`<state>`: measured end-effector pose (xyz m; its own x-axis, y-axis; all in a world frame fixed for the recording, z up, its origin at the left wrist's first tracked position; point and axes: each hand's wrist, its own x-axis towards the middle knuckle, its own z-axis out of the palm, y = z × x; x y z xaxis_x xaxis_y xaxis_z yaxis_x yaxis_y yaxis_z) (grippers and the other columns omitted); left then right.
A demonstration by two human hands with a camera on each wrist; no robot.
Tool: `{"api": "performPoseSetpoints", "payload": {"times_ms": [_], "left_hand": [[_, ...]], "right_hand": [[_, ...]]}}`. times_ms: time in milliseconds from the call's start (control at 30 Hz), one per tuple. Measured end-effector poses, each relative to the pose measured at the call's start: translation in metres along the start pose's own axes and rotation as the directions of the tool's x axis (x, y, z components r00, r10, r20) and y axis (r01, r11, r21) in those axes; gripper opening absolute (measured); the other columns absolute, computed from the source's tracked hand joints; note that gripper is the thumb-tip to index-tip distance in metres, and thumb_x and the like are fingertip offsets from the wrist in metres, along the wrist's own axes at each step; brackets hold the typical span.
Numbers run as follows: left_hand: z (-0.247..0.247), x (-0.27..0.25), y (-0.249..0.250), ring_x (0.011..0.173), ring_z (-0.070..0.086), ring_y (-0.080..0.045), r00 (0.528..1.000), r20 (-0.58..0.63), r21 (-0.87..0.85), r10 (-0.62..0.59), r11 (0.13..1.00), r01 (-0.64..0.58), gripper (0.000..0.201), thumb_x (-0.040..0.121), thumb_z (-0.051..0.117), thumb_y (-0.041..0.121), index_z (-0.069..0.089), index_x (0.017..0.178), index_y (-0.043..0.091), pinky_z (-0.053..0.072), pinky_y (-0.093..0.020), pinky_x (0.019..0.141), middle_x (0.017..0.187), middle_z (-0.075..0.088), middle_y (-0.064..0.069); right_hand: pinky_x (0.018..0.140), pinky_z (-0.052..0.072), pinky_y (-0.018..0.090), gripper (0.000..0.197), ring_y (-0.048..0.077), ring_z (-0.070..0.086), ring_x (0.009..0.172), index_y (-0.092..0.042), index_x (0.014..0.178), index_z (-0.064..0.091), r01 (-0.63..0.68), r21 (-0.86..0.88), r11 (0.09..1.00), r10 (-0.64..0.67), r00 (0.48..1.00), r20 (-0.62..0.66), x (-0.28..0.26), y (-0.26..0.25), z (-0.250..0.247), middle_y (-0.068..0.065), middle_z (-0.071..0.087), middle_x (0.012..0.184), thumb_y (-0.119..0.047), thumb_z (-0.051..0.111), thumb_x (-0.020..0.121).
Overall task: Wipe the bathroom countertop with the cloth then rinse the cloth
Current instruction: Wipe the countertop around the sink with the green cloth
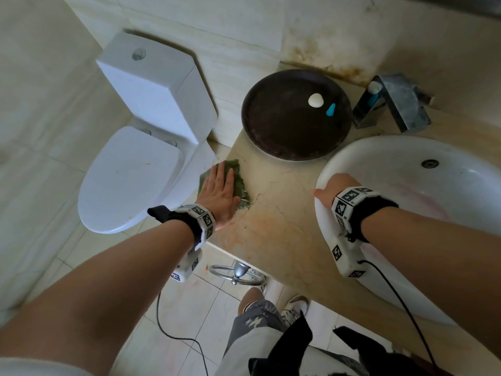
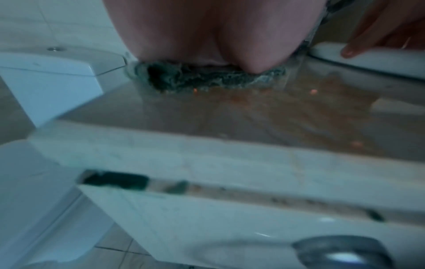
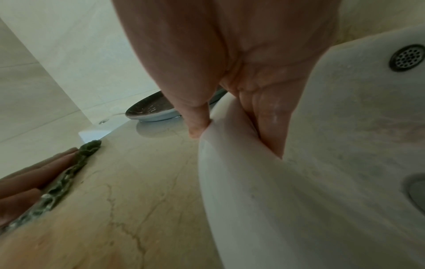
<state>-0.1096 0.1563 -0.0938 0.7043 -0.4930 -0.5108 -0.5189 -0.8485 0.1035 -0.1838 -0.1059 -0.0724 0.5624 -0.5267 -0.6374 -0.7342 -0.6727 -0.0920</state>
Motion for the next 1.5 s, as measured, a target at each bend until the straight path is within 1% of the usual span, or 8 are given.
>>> {"api": "performPoseSetpoints", "payload": {"times_ms": [267, 400, 500, 600, 833, 1167, 1400, 1500], "left_hand": [[0.019, -0.022, 0.064, 0.140, -0.033, -0.024, 0.988, 0.080, 0.083, 0.131, 0.987, -0.137, 0.076, 0.099, 0.025, 0.048, -0.023, 0.148, 0.017, -0.010, -0.043, 0.119, 0.152, -0.037, -0.007], [0.025, -0.018, 0.113, 0.142, -0.030, -0.027, 0.958, 0.140, 0.133, 0.252, 0.954, -0.270, 0.074, 0.099, 0.024, 0.048, -0.020, 0.150, 0.018, -0.009, -0.045, 0.119, 0.154, -0.033, -0.010], [0.024, -0.014, 0.113, 0.144, -0.027, -0.025, 0.949, 0.120, 0.150, 0.291, 0.940, -0.307, 0.072, 0.099, 0.024, 0.048, -0.018, 0.151, 0.020, -0.006, -0.045, 0.120, 0.156, -0.029, -0.007], [0.014, -0.008, 0.074, 0.143, -0.028, -0.022, 0.973, 0.077, 0.121, 0.218, 0.967, -0.226, 0.072, 0.098, 0.022, 0.049, -0.022, 0.149, 0.023, -0.005, -0.044, 0.120, 0.155, -0.031, -0.004], [0.008, -0.012, 0.019, 0.143, -0.027, -0.023, 0.999, 0.020, 0.085, 0.029, 0.996, -0.031, 0.072, 0.099, 0.020, 0.048, -0.022, 0.149, 0.018, -0.008, -0.041, 0.120, 0.155, -0.032, -0.006], [0.034, -0.023, 0.152, 0.143, -0.028, -0.025, 0.952, 0.154, 0.100, 0.264, 0.954, -0.281, 0.076, 0.098, 0.028, 0.047, -0.017, 0.151, 0.016, -0.014, -0.043, 0.118, 0.156, -0.029, -0.007], [0.020, -0.014, 0.079, 0.143, -0.029, -0.021, 0.982, 0.054, 0.096, 0.181, 0.978, -0.185, 0.073, 0.098, 0.023, 0.049, -0.020, 0.150, 0.022, -0.012, -0.040, 0.118, 0.156, -0.030, -0.003], [0.013, -0.014, 0.039, 0.143, -0.027, -0.021, 0.997, 0.038, 0.103, 0.067, 0.992, -0.070, 0.073, 0.098, 0.022, 0.049, -0.021, 0.150, 0.021, -0.008, -0.040, 0.120, 0.156, -0.031, -0.003]], "right_hand": [[0.075, 0.046, 0.034, 0.046, 0.029, 0.055, 0.084, -0.002, 0.106, 0.056, 0.007, 0.026, 1.000, -0.006, 1.000, -0.011, -0.001, 0.001, -0.001, 0.017, 0.057, 0.114, -0.043, 0.058, 0.087], [0.097, 0.046, 0.043, 0.050, 0.036, 0.057, 0.111, -0.002, 0.112, 0.058, 0.030, -0.025, 0.999, -0.030, 1.000, -0.001, -0.003, 0.003, 0.001, 0.021, 0.053, 0.128, -0.047, 0.052, 0.092], [0.095, 0.046, 0.041, 0.055, 0.036, 0.056, 0.113, 0.002, 0.116, 0.057, 0.021, -0.026, 0.999, -0.021, 1.000, -0.009, -0.005, 0.002, -0.002, 0.022, 0.055, 0.127, -0.047, 0.051, 0.092], [0.090, 0.045, 0.037, 0.033, 0.031, 0.056, 0.106, -0.005, 0.108, 0.058, 0.040, -0.005, 0.999, -0.040, 0.999, -0.004, -0.005, 0.002, -0.004, 0.018, 0.054, 0.123, -0.034, 0.047, 0.098], [0.084, 0.045, 0.035, 0.042, 0.032, 0.058, 0.107, 0.000, 0.115, 0.055, 0.048, 0.020, 0.999, -0.048, 0.999, 0.007, -0.006, 0.002, -0.001, 0.020, 0.054, 0.122, -0.037, 0.052, 0.095], [0.090, 0.046, 0.037, 0.048, 0.036, 0.055, 0.111, 0.003, 0.117, 0.055, 0.069, 0.006, 0.998, -0.069, 0.997, -0.031, -0.005, 0.002, 0.000, 0.021, 0.054, 0.122, -0.040, 0.050, 0.095], [0.074, 0.042, 0.034, 0.052, 0.030, 0.052, 0.085, 0.002, 0.121, 0.049, -0.006, 0.061, 0.998, 0.005, 1.000, 0.015, -0.004, 0.000, -0.002, 0.019, 0.054, 0.120, -0.040, 0.055, 0.091], [0.085, 0.047, 0.034, 0.040, 0.030, 0.054, 0.103, -0.005, 0.127, 0.050, 0.022, 0.057, 0.998, -0.022, 1.000, -0.003, -0.006, 0.002, -0.002, 0.019, 0.048, 0.130, -0.032, 0.045, 0.099]]}}
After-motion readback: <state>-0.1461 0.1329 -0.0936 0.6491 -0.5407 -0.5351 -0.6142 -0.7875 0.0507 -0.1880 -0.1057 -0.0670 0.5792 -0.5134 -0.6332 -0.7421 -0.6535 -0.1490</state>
